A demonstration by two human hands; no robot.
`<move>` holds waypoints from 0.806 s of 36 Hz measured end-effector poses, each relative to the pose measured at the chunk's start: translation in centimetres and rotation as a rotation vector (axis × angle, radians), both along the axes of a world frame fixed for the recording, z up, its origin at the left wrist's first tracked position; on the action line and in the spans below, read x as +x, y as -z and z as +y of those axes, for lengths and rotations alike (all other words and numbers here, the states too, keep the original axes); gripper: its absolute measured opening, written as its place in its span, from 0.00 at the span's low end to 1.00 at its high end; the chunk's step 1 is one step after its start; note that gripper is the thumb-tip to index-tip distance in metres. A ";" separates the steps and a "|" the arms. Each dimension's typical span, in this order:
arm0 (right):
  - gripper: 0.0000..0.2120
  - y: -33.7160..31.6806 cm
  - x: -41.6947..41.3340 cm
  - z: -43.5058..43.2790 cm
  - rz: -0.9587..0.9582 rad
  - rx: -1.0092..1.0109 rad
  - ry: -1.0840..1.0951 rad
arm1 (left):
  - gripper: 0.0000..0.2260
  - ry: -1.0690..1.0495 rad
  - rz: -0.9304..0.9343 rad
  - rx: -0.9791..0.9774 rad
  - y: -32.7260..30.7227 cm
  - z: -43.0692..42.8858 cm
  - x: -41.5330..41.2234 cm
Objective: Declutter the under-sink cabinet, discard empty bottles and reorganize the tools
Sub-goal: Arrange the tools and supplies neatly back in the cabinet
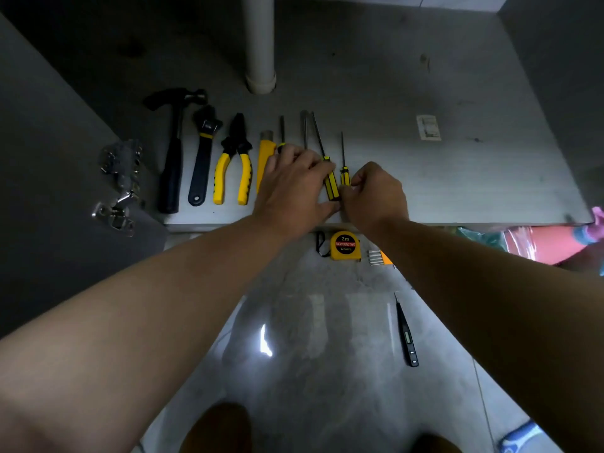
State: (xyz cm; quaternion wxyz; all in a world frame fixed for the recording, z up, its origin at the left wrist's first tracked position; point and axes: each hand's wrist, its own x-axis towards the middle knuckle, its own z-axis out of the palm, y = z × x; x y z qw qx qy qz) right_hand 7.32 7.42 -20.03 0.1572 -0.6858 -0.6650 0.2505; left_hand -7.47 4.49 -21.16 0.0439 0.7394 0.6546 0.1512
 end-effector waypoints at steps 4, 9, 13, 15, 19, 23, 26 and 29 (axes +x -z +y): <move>0.09 0.1 0.1 0.0 0.006 0.007 -0.008 | 0.28 -0.006 0.009 0.013 -0.1 0.1 0.0; 0.10 0.3 0.3 -0.1 0.030 0.014 -0.017 | 0.28 -0.011 -0.019 0.000 0.0 0.2 -0.3; 0.10 0.3 0.3 -0.1 0.041 0.019 -0.029 | 0.29 0.010 -0.025 -0.003 0.2 0.1 -0.6; 0.10 0.4 0.3 -0.1 0.042 0.022 -0.031 | 0.29 0.014 -0.022 -0.017 0.3 0.1 -0.8; 0.10 0.6 0.3 -0.1 0.045 0.028 -0.035 | 0.30 0.016 -0.023 -0.028 0.2 0.2 -0.9; 0.11 0.3 0.8 -0.1 0.076 0.020 -0.060 | 0.30 0.024 -0.016 -0.050 0.0 0.1 -0.8; 0.07 -0.1 1.9 -0.8 0.120 0.059 -0.097 | 0.30 0.019 -0.012 -0.042 -0.3 -0.4 -0.7; 0.07 -0.4 3.8 -2.7 0.130 0.134 -0.125 | 0.23 0.010 -0.049 0.110 -1.0 -1.6 0.4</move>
